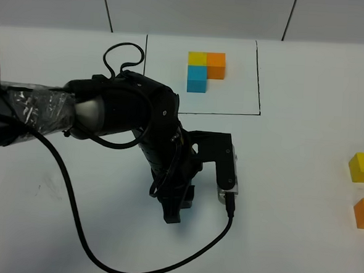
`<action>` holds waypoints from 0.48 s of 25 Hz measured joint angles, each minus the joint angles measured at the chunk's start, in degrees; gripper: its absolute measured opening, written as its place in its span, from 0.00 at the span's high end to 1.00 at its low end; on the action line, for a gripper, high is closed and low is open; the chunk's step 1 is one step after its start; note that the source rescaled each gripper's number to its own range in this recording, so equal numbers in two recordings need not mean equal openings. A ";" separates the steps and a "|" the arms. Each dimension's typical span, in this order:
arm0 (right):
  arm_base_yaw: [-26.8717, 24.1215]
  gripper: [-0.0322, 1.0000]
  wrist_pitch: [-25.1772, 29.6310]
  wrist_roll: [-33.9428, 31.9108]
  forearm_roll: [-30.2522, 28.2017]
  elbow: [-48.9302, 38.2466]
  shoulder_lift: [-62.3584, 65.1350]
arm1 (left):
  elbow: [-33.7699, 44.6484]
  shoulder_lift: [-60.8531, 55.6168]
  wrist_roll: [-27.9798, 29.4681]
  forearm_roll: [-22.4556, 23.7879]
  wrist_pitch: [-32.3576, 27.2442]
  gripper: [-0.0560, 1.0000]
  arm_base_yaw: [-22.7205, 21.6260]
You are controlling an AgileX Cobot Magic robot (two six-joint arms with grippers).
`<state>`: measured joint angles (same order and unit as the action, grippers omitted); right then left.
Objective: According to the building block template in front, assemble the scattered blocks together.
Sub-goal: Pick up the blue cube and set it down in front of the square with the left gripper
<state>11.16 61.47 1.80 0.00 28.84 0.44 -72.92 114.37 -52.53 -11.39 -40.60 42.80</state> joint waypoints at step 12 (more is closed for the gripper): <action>0.00 0.97 0.00 0.00 0.00 0.00 0.00 | -0.02 5.22 -0.43 1.39 5.44 0.92 0.04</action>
<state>11.16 61.47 1.80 0.00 28.84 0.44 -72.94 119.60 -52.97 -10.00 -35.16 42.85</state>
